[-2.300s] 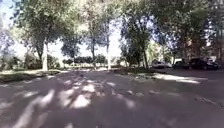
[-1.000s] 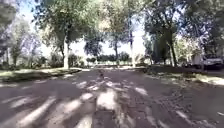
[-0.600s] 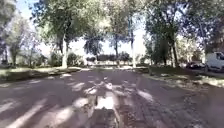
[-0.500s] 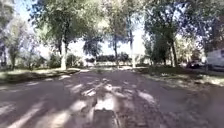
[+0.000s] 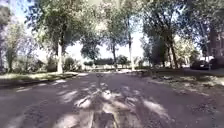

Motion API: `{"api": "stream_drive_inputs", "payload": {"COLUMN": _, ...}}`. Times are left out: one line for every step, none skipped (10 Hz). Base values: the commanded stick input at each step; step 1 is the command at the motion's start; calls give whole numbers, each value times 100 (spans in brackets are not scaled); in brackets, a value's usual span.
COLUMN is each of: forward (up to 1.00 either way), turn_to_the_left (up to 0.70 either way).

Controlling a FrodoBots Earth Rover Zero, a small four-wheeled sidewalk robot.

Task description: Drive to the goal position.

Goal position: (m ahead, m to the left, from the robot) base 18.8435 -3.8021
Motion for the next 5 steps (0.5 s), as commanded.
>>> {"api": "stream_drive_inputs", "payload": {"forward": 85, "turn_to_the_left": 0}}
{"api": "stream_drive_inputs", "payload": {"forward": 85, "turn_to_the_left": 0}}
{"api": "stream_drive_inputs", "payload": {"forward": 85, "turn_to_the_left": 0}}
{"api": "stream_drive_inputs", "payload": {"forward": 85, "turn_to_the_left": 0}}
{"api": "stream_drive_inputs", "payload": {"forward": 85, "turn_to_the_left": 0}}
